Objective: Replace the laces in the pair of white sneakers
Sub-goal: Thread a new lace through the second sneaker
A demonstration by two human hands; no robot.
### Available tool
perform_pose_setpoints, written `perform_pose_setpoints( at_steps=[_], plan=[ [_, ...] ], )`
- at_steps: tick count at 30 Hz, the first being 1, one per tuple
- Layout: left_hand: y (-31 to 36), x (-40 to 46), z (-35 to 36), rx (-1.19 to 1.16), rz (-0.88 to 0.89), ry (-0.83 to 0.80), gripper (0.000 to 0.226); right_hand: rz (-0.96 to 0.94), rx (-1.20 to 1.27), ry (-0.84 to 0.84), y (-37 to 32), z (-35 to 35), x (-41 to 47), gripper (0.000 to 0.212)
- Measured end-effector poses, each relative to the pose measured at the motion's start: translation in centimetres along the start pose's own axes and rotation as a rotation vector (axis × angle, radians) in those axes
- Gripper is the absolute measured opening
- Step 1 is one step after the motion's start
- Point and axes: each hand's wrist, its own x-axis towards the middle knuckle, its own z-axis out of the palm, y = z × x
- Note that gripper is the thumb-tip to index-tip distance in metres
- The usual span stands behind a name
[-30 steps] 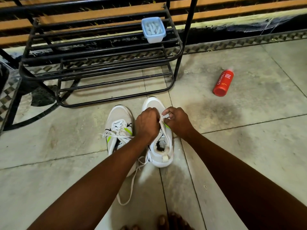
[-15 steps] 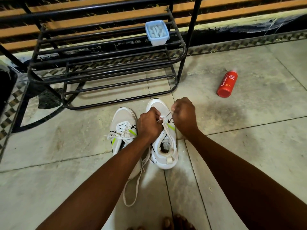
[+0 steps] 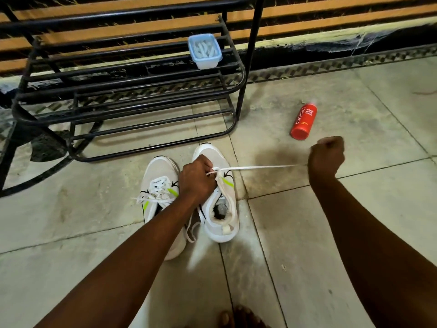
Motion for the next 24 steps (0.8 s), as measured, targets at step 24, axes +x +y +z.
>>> perform_pose_setpoints(
  at_steps=[24],
  plan=[
    [-0.1,-0.3,-0.3,-0.034,0.014,-0.023,0.019,-0.806,-1.009,-0.337,-1.3,4.4,-7.5,0.024]
  ],
)
